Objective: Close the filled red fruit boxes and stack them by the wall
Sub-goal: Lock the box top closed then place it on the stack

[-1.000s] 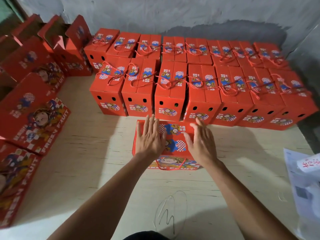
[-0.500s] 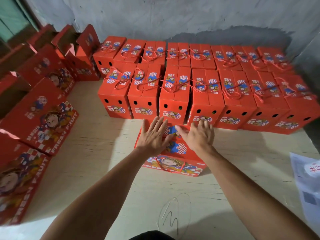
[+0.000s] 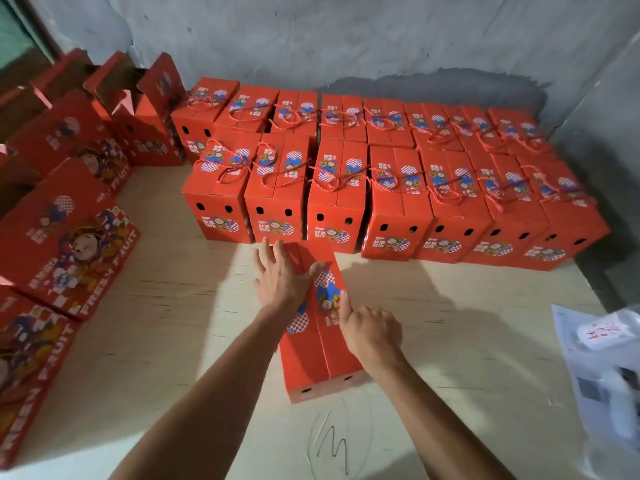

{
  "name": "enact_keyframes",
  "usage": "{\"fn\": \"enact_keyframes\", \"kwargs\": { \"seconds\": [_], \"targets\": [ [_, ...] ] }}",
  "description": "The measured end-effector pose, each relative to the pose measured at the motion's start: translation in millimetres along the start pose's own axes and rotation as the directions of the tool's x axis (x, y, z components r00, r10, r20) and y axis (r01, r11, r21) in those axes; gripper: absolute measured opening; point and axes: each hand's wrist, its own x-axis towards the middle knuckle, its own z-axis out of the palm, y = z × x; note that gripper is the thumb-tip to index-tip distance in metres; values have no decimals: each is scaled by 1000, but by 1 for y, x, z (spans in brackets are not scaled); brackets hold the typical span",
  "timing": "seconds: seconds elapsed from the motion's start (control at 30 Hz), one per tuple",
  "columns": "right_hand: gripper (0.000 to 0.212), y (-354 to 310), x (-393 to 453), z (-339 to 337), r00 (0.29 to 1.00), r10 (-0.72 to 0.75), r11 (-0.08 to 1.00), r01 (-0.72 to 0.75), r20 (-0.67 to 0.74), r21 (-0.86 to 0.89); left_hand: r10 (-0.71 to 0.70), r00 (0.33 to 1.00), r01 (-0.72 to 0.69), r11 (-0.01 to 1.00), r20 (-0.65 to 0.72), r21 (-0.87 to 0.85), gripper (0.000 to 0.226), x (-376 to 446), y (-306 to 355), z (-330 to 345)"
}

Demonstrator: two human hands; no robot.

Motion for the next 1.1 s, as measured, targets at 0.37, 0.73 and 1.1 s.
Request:
{"fn": "enact_keyframes", "kwargs": {
  "seconds": [0.37,0.73,1.1],
  "targets": [
    [76,-27,-43,31,969,73,691,-220,236,688,7,984,99,807,177,-582,98,-9,-37,-35],
    [15,-30,-42,45,964,202,336,95,-170,937,-262,962,263,814,77,-518,64,-53,-70,-38],
    [56,-97,-39,-54,961,-275,20,22,-16,1000,356,911,-405,868,-207,-288,58,-78,13,-127]
  ]
}}
